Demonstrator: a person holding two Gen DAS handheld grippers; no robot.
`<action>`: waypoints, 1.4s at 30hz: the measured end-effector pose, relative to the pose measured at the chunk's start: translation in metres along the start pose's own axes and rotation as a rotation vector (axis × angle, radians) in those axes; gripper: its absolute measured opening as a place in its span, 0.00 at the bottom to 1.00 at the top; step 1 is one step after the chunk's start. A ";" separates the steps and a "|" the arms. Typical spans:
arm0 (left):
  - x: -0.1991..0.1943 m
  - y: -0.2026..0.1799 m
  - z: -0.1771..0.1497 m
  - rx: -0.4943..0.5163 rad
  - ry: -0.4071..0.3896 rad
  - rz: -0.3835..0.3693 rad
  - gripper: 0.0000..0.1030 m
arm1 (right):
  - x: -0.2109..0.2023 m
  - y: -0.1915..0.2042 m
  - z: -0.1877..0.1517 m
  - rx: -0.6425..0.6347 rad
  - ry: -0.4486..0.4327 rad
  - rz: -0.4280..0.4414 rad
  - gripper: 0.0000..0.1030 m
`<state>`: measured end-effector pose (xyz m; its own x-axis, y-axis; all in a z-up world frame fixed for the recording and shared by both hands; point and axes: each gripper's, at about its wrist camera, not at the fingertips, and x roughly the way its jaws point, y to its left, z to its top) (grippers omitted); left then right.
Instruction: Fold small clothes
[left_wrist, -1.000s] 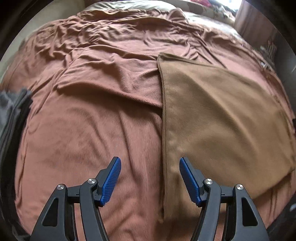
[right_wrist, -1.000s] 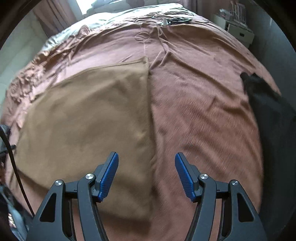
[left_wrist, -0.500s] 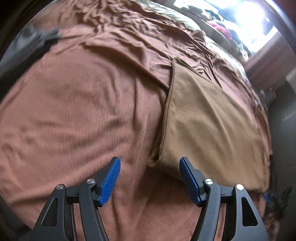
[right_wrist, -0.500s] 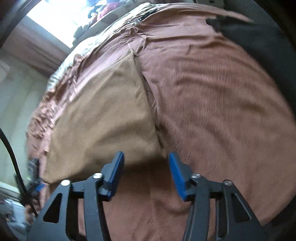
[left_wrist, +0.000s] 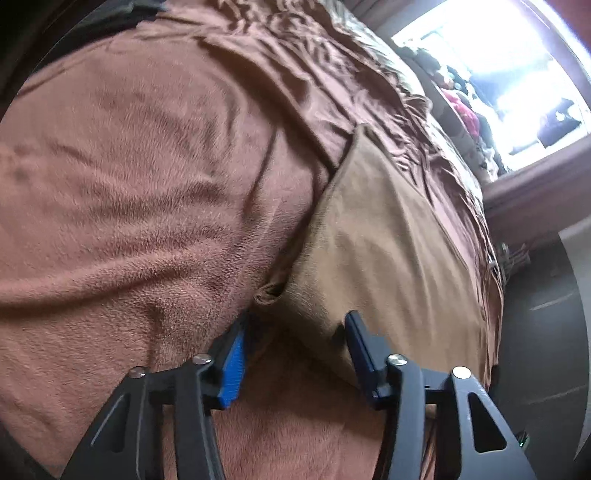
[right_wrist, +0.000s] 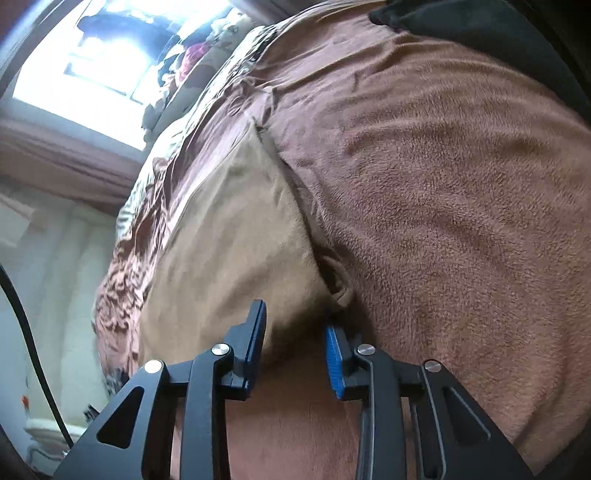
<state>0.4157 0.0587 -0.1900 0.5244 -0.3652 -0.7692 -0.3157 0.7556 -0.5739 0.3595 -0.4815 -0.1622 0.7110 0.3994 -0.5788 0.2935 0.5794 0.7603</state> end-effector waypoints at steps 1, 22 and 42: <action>0.003 0.002 0.001 -0.016 -0.002 -0.002 0.47 | 0.002 0.000 -0.001 0.009 -0.003 0.001 0.27; -0.028 0.015 0.009 -0.004 -0.094 -0.060 0.06 | -0.018 0.007 -0.022 0.009 -0.083 -0.009 0.01; -0.088 0.057 -0.027 0.040 -0.084 -0.113 0.06 | -0.054 0.005 -0.065 -0.098 -0.029 -0.057 0.02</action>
<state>0.3298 0.1189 -0.1625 0.6193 -0.4037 -0.6734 -0.2204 0.7338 -0.6426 0.2809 -0.4540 -0.1458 0.7133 0.3438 -0.6108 0.2713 0.6681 0.6928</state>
